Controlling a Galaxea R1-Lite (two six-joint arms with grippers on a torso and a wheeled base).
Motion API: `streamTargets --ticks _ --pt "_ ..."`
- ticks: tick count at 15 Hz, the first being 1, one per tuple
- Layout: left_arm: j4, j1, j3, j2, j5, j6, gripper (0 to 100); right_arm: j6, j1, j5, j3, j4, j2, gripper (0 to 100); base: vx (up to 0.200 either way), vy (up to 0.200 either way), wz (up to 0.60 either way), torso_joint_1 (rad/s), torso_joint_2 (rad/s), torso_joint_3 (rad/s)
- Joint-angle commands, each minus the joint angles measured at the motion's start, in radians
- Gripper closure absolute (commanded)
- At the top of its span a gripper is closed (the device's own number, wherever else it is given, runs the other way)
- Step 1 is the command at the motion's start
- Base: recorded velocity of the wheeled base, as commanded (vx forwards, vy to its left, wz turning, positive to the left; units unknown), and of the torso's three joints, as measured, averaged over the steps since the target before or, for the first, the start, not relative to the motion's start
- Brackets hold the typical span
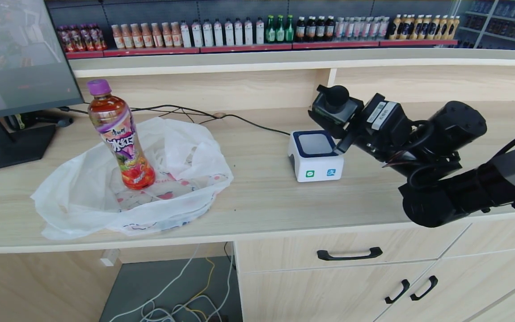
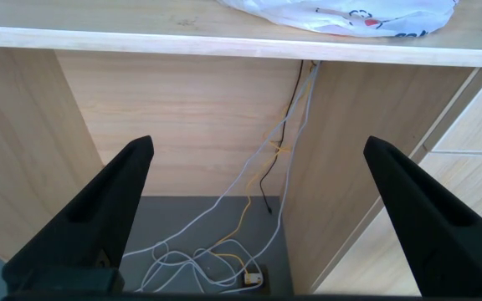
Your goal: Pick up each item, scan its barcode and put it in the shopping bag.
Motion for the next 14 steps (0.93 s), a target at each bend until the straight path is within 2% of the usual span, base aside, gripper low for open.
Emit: streamTargets --ticks 1,3,7,10,13,14 --pt "0.000 0.000 0.000 0.000 0.000 0.000 0 0.002 0.001 -0.003 0.024 0.000 -0.062 100 0.000 0.000 0.00 0.000 0.00 0.000" --pt "0.000 0.000 0.000 0.000 0.000 0.000 0 0.014 0.000 -0.005 0.057 0.000 -0.095 100 0.000 0.000 0.00 0.000 0.00 0.000" --pt "0.000 0.000 0.000 0.000 0.000 0.000 0 0.200 0.001 -0.215 0.147 -0.060 -0.170 100 0.000 0.000 0.00 0.000 0.00 0.000" --pt "0.000 0.000 0.000 0.000 0.000 0.000 0 0.358 0.006 -0.273 0.150 -0.060 -0.192 100 0.000 0.000 0.00 0.000 0.00 0.000" --pt "0.000 0.000 0.000 0.000 0.000 0.000 0 0.447 0.003 -0.313 0.158 -0.060 -0.212 100 0.000 0.000 0.00 0.000 0.00 0.000" --pt "0.000 0.000 0.000 0.000 0.000 0.000 0 0.493 0.001 -0.387 0.202 -0.060 -0.233 100 0.000 0.000 0.00 0.000 0.00 0.000"
